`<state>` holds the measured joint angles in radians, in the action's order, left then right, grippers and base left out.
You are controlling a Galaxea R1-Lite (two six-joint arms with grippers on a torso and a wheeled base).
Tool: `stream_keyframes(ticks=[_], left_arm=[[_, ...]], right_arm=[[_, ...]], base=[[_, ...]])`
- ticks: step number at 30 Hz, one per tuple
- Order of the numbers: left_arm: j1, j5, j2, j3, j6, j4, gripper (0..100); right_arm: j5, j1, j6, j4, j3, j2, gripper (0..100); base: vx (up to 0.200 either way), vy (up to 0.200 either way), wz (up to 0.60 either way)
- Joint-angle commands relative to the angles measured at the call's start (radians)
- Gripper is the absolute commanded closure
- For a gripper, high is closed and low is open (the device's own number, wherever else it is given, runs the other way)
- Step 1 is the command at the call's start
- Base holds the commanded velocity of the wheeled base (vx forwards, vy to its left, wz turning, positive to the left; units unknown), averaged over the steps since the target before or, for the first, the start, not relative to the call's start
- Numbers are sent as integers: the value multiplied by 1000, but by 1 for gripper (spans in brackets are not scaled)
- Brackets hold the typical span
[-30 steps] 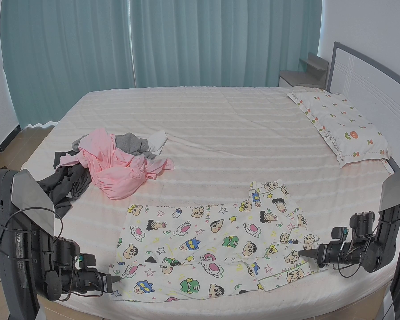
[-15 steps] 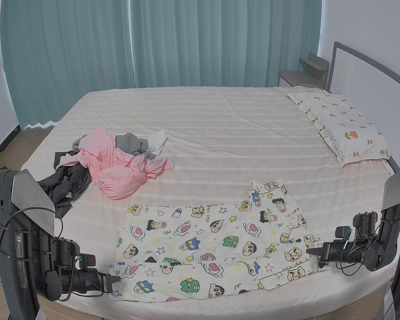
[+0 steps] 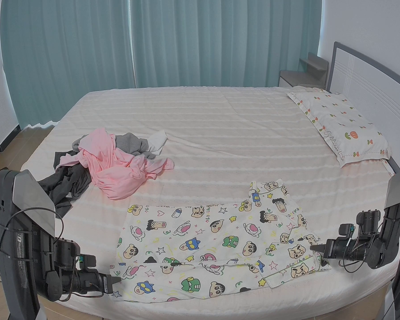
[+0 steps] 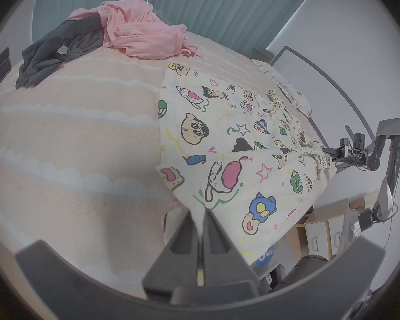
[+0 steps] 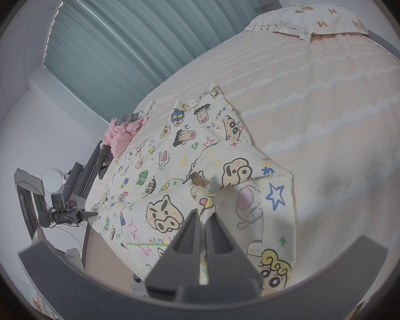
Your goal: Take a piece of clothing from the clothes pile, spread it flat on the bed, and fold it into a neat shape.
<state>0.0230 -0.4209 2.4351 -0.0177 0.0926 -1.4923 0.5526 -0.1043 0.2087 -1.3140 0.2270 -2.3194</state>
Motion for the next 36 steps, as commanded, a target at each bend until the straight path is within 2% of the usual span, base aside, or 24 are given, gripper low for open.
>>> stream_keyframes(ticks=[1, 6, 7, 13, 14, 22, 28, 30, 32, 33, 35, 36], left_arm=[[0, 1, 4, 8, 1, 0, 100], [2, 2, 4, 7, 1, 0, 100], [3, 2, 4, 5, 1, 0, 100], [6, 4, 12, -5, -7, -2, 100], [6, 5, 13, -5, -8, -2, 0], [-8, 2, 41, 10, -17, -77, 0], [-44, -39, -10, 1, -7, -78, 0], [-97, -131, -88, -5, 4, -78, 0], [-107, -157, -110, -7, 12, -78, 0], [-113, -187, -142, -13, 52, -78, 0], [-110, -190, -168, -27, 113, -78, 0], [-109, -190, -203, -48, 197, -78, 0]], right_arm=[[0, 1, 0, -1, 3, -8, 100], [0, 8, 0, -1, 3, -8, 100], [0, 9, 0, -1, 3, -9, 0], [0, 9, 0, -1, 0, -12, 0], [0, 8, 0, -2, -2, -14, 0], [0, 9, -2, -4, -9, -11, 0], [-3, 1, -2, -8, -11, 3, 0], [-20, -6, 0, -8, -12, 31, 0], [-26, -6, 0, -10, -15, 38, 0], [-31, -5, 0, -10, -23, 49, 0], [-31, -2, 0, -10, -29, 54, 0], [-33, 0, -2, -11, -37, 55, 0]], base=[[0, 0, 0], [0, 0, 0], [0, 0, 0], [0, 0, 0], [0, 0, 0], [0, 0, 0], [0, 0, 0], [0, 0, 0], [0, 0, 0], [0, 0, 0], [0, 0, 0], [0, 0, 0]])
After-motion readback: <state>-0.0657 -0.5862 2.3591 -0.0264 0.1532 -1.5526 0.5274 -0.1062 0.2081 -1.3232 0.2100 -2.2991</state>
